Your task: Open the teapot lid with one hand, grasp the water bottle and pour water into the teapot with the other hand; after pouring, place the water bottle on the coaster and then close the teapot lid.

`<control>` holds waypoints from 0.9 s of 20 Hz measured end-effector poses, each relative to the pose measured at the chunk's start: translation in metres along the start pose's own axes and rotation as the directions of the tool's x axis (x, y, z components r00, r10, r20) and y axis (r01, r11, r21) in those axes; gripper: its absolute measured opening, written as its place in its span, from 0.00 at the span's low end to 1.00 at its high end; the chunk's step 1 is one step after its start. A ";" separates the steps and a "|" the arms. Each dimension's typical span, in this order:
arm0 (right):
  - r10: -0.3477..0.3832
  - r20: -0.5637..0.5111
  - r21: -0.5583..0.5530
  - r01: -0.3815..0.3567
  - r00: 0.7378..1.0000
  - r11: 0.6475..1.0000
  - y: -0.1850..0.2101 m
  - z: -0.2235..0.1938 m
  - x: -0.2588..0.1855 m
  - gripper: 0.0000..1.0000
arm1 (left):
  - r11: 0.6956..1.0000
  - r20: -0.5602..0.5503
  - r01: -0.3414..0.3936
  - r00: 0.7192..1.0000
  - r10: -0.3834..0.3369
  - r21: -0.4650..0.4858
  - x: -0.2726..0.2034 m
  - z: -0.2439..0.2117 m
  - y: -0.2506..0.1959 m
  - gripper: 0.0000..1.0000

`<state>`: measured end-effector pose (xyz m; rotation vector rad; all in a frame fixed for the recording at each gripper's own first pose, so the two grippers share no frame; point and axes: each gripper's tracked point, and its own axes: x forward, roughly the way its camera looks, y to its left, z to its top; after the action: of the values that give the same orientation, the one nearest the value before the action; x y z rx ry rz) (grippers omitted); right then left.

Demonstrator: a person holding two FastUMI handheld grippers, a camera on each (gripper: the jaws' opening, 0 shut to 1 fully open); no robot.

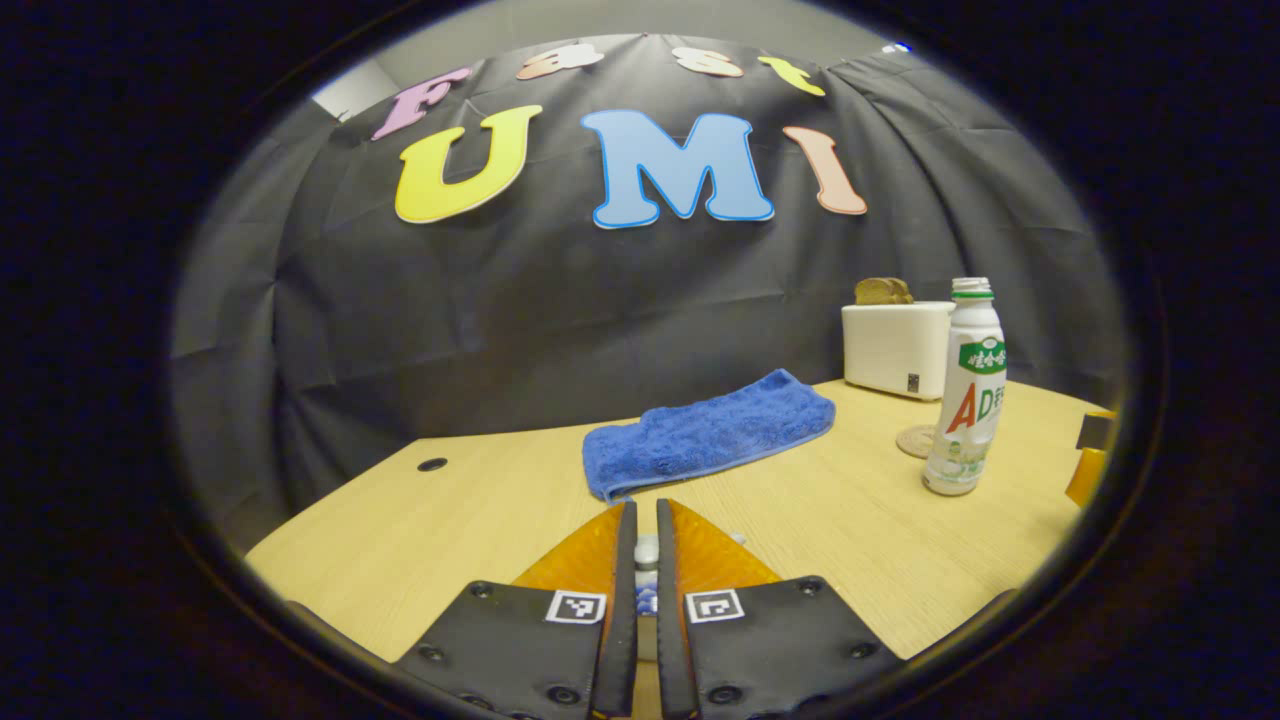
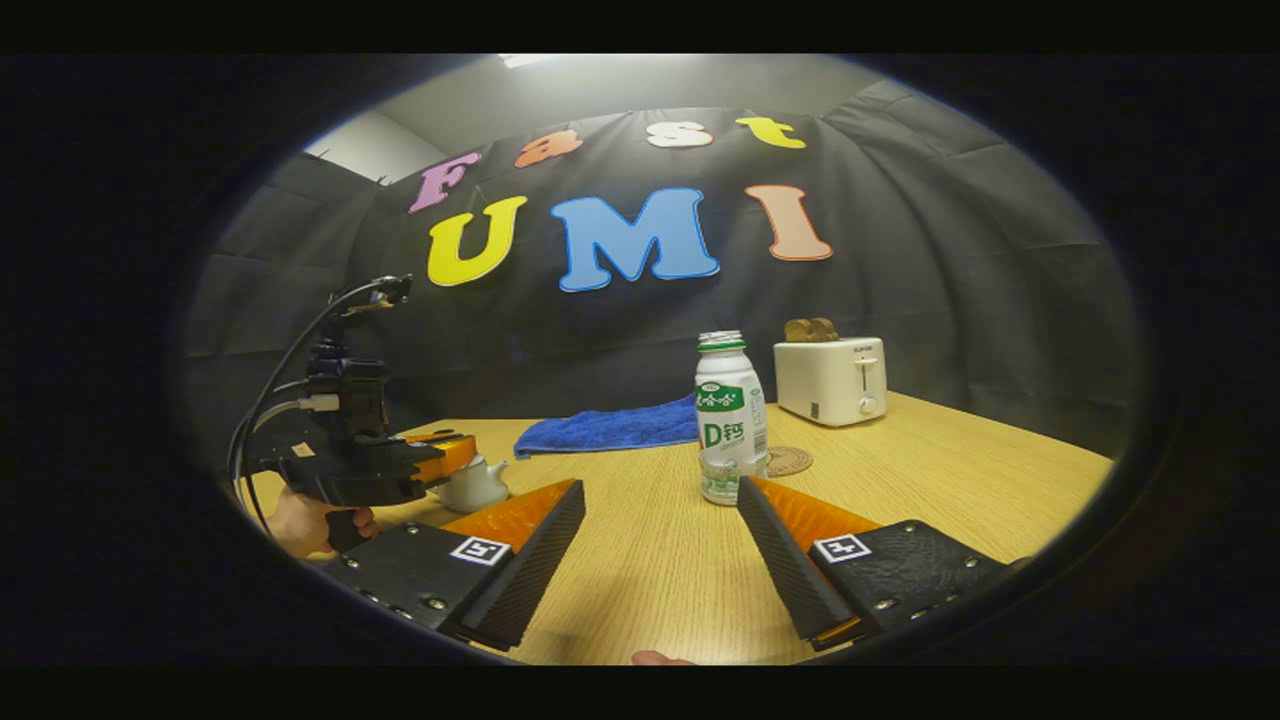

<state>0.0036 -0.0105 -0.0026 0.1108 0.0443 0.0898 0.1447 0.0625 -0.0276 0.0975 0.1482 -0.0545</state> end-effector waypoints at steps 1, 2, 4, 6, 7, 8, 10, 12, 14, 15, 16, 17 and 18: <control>0.000 -0.002 -0.004 0.000 1.000 1.000 0.000 0.000 0.000 0.95 | 1.000 0.002 0.004 1.000 -0.004 -0.007 0.000 0.001 -0.001 0.17; 0.000 -0.005 -0.011 0.000 1.000 1.000 -0.001 -0.001 0.002 0.95 | 1.000 0.009 0.010 1.000 -0.010 -0.007 0.001 0.002 -0.001 0.09; -0.002 -0.006 -0.017 0.002 1.000 1.000 -0.002 0.000 0.003 0.95 | 1.000 0.015 0.018 1.000 -0.018 -0.003 0.000 0.003 -0.003 0.08; -0.003 -0.008 -0.014 0.003 1.000 1.000 -0.005 0.000 0.005 0.95 | 1.000 0.054 0.022 0.998 -0.021 -0.002 -0.006 0.014 -0.003 0.12; -0.007 -0.010 -0.014 0.006 1.000 1.000 -0.007 0.001 0.006 0.95 | 1.000 0.077 0.024 0.997 -0.023 -0.012 -0.010 0.022 -0.003 0.08; -0.008 -0.009 -0.015 0.008 1.000 1.000 -0.010 0.002 0.008 0.95 | 0.999 0.101 0.035 0.994 -0.032 -0.025 -0.015 0.031 -0.005 0.12; -0.014 0.001 -0.027 0.014 1.000 1.000 -0.015 0.010 0.012 0.95 | 0.999 0.138 0.028 0.990 -0.025 -0.025 -0.026 0.047 -0.003 0.08; -0.017 0.027 -0.046 0.019 0.999 0.999 -0.022 0.024 0.018 0.95 | 0.998 0.159 0.045 0.987 -0.039 -0.034 -0.040 0.053 -0.007 0.08; -0.027 0.033 -0.069 0.029 0.999 0.997 -0.029 0.030 0.029 0.95 | 0.996 0.174 0.068 0.983 -0.058 -0.054 -0.057 0.055 -0.014 0.08; -0.036 0.033 -0.083 0.038 0.999 0.996 -0.034 0.033 0.035 0.95 | 0.995 0.182 0.080 0.981 -0.067 -0.065 -0.067 0.056 -0.016 0.12; -0.047 0.030 -0.096 0.049 0.998 0.994 -0.038 0.034 0.043 0.95 | 0.993 0.189 0.090 0.979 -0.074 -0.077 -0.074 0.056 -0.020 0.12; -0.054 0.022 -0.112 0.056 0.998 0.992 -0.041 0.033 0.051 0.95 | 0.991 0.197 0.104 0.977 -0.085 -0.089 -0.083 0.057 -0.022 0.12; -0.065 0.012 -0.125 0.066 0.998 0.990 -0.044 0.031 0.060 0.95 | 0.988 0.205 0.116 0.974 -0.095 -0.097 -0.091 0.058 -0.026 0.12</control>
<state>0.0687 -0.0522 0.0208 -0.0163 0.0337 0.0265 0.0618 0.0350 0.0405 -0.0248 -0.0453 -0.1619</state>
